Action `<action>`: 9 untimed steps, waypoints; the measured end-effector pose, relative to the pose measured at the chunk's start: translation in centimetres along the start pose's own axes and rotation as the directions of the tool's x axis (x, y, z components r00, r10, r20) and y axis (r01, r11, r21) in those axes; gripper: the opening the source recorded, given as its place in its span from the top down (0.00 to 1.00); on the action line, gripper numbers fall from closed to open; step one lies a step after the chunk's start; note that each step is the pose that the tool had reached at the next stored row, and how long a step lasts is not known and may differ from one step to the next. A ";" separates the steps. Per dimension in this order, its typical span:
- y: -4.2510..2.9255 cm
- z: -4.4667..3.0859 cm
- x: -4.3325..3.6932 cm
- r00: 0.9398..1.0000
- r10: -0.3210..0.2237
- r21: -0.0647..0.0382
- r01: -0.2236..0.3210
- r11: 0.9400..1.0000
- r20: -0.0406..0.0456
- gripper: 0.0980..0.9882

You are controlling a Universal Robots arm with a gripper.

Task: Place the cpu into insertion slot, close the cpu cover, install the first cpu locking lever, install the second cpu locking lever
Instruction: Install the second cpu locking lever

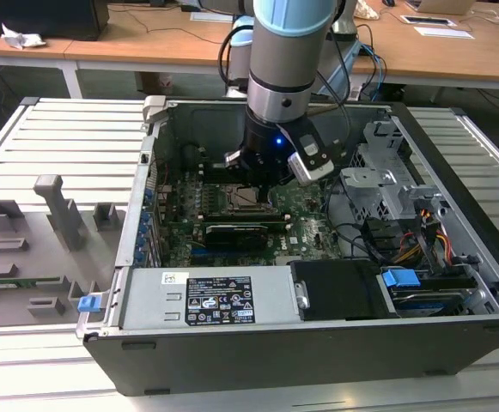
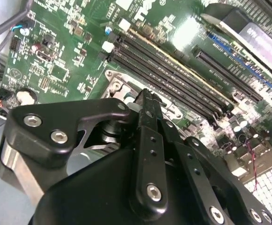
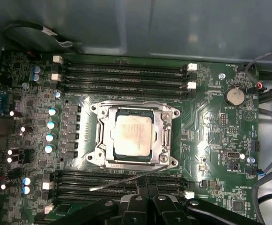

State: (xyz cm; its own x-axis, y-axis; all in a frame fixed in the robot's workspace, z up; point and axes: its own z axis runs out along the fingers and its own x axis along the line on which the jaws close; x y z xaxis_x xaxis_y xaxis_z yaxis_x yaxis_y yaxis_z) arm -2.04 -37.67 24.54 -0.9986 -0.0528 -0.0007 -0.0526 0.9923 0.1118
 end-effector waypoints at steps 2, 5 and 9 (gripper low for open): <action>-0.30 -0.04 0.01 1.000 0.000 -0.020 0.000 1.000 -0.003 0.99; -0.77 -0.04 0.05 1.000 0.000 -0.027 0.000 1.000 -0.003 0.99; -0.83 0.05 0.42 1.000 -0.004 -0.028 0.004 1.000 -0.004 0.99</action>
State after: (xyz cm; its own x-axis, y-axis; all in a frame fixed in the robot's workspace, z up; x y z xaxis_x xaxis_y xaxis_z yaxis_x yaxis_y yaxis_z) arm -2.42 -38.51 24.40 -0.9983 -0.0575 0.0028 -0.0566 0.9886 0.1395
